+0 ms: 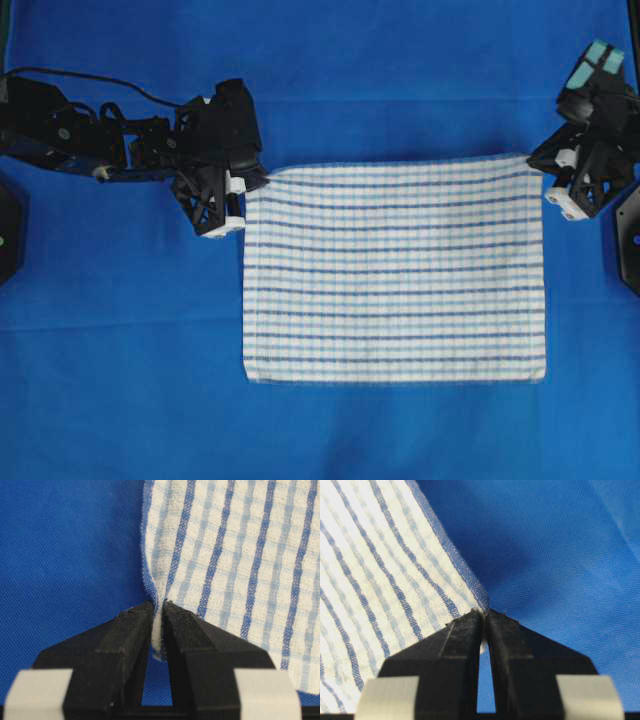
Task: Fold the blue towel.
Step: 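Close both grippers on the towel's top corners, then pull both held corners toward the bottom edge, folding the towel in half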
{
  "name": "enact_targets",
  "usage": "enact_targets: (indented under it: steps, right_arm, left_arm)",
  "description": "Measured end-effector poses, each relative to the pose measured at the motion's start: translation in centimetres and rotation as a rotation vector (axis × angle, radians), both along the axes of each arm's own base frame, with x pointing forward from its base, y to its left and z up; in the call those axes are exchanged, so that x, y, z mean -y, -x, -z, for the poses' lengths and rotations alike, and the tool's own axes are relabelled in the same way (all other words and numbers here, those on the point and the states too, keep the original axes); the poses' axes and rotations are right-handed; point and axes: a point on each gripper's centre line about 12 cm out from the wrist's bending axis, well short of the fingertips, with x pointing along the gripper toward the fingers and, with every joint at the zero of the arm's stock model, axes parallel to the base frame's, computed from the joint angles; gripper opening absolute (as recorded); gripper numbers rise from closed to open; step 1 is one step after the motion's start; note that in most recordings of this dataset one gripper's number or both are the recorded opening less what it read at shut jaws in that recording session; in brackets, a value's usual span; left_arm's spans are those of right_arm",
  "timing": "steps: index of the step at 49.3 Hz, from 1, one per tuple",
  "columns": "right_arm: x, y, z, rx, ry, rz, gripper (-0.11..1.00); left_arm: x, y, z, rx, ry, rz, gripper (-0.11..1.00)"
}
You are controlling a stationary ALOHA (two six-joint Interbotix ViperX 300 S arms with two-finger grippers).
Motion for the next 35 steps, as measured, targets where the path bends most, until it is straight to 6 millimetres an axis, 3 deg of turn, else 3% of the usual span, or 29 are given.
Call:
enact_targets:
  steps: [16,35]
  right_arm:
    - [-2.3,-0.7,-0.4,0.039,-0.065,-0.059,0.05]
    - [-7.6,-1.0,-0.1,-0.004,-0.198,-0.242,0.05]
  left_arm:
    - [0.8,0.4,-2.1,0.009,-0.002,0.021,0.07]
    - [7.7,0.0,-2.2,-0.006,0.017,0.203,0.07]
